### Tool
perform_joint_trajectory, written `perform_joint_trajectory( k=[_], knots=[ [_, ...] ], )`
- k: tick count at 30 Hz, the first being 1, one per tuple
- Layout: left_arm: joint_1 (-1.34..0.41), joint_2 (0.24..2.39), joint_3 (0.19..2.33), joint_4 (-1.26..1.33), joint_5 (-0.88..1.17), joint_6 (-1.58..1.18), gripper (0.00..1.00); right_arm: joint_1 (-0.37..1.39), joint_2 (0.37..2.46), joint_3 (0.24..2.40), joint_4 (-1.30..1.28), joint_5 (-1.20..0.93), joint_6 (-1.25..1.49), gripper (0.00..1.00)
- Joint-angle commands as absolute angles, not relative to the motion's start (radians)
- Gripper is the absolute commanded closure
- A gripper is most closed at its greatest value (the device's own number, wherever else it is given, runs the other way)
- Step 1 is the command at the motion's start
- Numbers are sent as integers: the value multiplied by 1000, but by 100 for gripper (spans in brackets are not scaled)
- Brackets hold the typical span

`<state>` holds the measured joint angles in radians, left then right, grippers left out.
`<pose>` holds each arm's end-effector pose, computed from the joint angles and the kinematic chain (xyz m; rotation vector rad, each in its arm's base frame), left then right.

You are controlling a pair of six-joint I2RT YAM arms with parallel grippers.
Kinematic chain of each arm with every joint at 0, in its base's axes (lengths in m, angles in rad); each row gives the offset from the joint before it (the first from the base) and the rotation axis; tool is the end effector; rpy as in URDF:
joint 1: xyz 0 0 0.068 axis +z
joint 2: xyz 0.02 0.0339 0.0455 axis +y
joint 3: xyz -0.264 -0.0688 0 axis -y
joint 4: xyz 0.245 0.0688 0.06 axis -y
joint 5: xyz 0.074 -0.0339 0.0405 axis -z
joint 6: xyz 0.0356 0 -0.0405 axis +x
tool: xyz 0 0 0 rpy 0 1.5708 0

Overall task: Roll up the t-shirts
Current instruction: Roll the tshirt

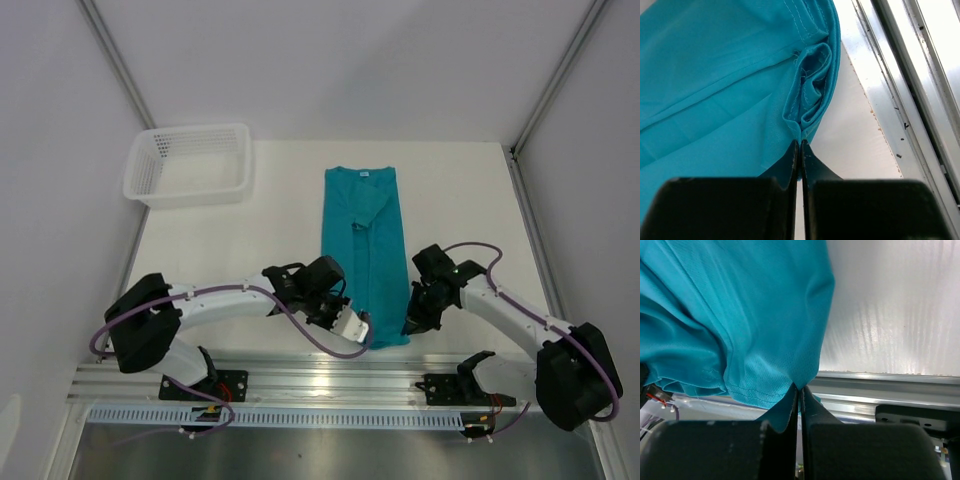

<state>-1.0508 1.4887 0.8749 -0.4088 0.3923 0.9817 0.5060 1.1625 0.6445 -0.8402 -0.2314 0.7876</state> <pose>0.1317 -0.2575 0.1933 2.2509 1.2260 -0.5331 0.1541 0.0947 0.1804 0.3936 3.0488 0.4827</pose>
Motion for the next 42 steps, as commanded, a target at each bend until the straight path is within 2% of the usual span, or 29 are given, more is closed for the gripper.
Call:
perform_joint_trajectory(
  k=[1,23,33,42],
  knots=[
    [-1025,1460,914,-454,469,930,99,483,1222,727,-899,-281,715,100],
    [-804,1626,1106,-526,491,798,99,212,1552,937,-884,-422,571,100],
    [-769,1646,1161,-636,497,752,99,209,1681,1038,-880,-428,545,100],
    [-742,1764,1264,-601,457,644,95,199,1717,1051,-870,-423,551,100]
  ],
)
